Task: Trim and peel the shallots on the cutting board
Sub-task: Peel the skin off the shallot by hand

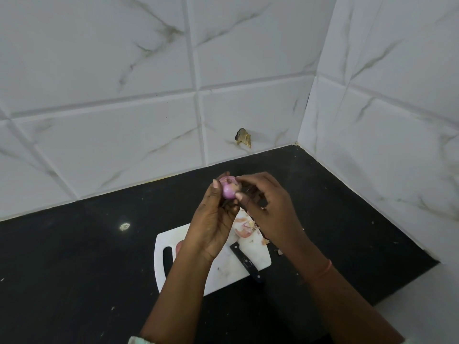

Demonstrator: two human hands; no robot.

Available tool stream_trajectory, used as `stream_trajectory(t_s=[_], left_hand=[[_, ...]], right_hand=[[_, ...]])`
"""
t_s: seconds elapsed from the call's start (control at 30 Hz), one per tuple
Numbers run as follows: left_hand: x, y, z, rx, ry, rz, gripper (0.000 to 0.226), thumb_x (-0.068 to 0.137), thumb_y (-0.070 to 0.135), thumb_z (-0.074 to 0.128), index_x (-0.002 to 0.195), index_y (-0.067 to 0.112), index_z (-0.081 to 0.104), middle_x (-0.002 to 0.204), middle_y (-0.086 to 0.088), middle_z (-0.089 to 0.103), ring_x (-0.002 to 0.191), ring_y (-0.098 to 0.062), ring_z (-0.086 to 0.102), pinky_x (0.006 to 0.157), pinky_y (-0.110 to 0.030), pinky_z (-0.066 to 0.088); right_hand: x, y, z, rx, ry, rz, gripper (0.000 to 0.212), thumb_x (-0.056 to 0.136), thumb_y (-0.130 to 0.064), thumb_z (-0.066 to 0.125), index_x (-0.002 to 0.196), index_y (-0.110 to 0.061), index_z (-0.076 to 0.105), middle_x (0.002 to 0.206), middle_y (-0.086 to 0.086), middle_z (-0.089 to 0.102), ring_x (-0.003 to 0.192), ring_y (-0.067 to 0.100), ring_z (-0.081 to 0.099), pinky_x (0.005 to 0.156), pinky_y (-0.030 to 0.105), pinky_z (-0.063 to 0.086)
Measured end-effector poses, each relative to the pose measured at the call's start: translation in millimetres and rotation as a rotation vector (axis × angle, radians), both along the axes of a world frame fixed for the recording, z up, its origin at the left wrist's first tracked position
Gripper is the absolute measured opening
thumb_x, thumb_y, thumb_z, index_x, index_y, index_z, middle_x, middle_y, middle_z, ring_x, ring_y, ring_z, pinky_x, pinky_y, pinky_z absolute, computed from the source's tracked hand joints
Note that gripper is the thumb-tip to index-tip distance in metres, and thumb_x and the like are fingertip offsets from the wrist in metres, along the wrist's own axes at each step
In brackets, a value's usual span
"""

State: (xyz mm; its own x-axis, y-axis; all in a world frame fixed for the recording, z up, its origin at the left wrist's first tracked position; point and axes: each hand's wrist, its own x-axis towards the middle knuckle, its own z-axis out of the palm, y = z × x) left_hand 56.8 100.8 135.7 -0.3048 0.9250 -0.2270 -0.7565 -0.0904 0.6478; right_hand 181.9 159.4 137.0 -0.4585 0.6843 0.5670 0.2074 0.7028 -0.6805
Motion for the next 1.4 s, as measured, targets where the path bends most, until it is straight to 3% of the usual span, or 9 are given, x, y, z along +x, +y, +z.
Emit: stream_trajectory(t_s=[0.13,0.33,0.6,0.77,0.9,1.03,1.2,1.4], left_hand=[[-0.8,-2.7,2.1,0.035,0.068,0.025,0.059,0.080,0.037,0.061,0.131,0.007,0.058,0.113,-0.013,0.070,0.092,-0.017,0.069,0.081,-0.025,0.058],[-1.1,-3.8,2.7,0.053,0.175,0.036,0.047,0.082,0.033,0.060,0.124,0.012,0.063,0.112,-0.010,0.069,0.090,-0.014,0.069,0.072,-0.021,0.056],[-2.2,-4.8,-0.1,0.036,0.311,0.054,0.038,0.082,0.032,0.061,0.117,0.016,0.065,0.112,-0.007,0.070,0.097,-0.016,0.068,0.077,-0.024,0.056],[-1.8,-4.6,1.0,0.035,0.325,0.058,0.041,0.081,0.032,0.062,0.118,0.014,0.065,0.109,-0.006,0.071,0.091,-0.012,0.069,0.073,-0.022,0.055],[-3.2,-6.1,0.0,0.035,0.367,0.065,0.038,0.083,0.030,0.061,0.117,0.014,0.065,0.109,-0.005,0.071,0.093,-0.014,0.069,0.073,-0.023,0.055],[-2.4,-6.5,-2.0,0.016,0.411,0.076,0.038,0.080,0.032,0.063,0.115,0.016,0.067,0.114,-0.008,0.070,0.102,-0.020,0.067,0.083,-0.030,0.056],[-0.1,-6.2,-2.8,-0.036,0.482,0.102,0.046,0.075,0.036,0.068,0.117,0.015,0.066,0.112,-0.007,0.070,0.101,-0.022,0.067,0.088,-0.036,0.057],[0.5,-5.0,-1.9,-0.065,0.364,0.094,0.049,0.078,0.035,0.066,0.120,0.010,0.065,0.114,-0.012,0.070,0.099,-0.022,0.068,0.089,-0.037,0.055]], right_hand=[[-7.6,-1.9,-6.2,0.082,0.092,-0.126,0.015,0.087,-0.019,0.068,0.101,-0.012,0.070,0.105,-0.002,0.060,0.098,0.007,0.058,0.083,0.014,0.050],[-10.1,-4.0,1.4,0.015,0.096,-0.105,0.010,0.086,-0.019,0.071,0.094,-0.012,0.068,0.097,-0.005,0.061,0.091,0.009,0.060,0.075,0.015,0.051],[-10.3,3.1,1.7,0.009,-0.051,-0.078,0.006,0.091,-0.016,0.063,0.097,-0.017,0.061,0.097,-0.014,0.052,0.094,0.009,0.054,0.077,0.019,0.049],[-12.5,-2.7,0.1,0.053,0.041,-0.153,0.006,0.089,-0.015,0.067,0.094,-0.017,0.063,0.097,-0.013,0.054,0.092,0.011,0.057,0.076,0.019,0.051],[-10.7,-2.6,1.0,0.075,0.039,-0.192,0.005,0.086,-0.017,0.070,0.091,-0.016,0.067,0.094,-0.015,0.055,0.091,0.011,0.055,0.073,0.016,0.048],[-12.4,-0.9,1.7,0.137,-0.021,-0.278,0.007,0.083,-0.010,0.072,0.088,-0.014,0.069,0.092,-0.008,0.060,0.091,0.008,0.047,0.071,0.007,0.037],[-19.3,0.3,-4.3,0.218,-0.111,-0.331,0.012,0.080,-0.004,0.062,0.089,-0.012,0.064,0.093,0.000,0.061,0.094,0.009,0.040,0.074,0.025,0.043],[-26.0,-1.1,-2.2,0.249,-0.198,-0.304,0.022,0.074,-0.011,0.049,0.093,-0.010,0.059,0.096,0.008,0.059,0.093,0.025,0.052,0.078,0.037,0.048]])
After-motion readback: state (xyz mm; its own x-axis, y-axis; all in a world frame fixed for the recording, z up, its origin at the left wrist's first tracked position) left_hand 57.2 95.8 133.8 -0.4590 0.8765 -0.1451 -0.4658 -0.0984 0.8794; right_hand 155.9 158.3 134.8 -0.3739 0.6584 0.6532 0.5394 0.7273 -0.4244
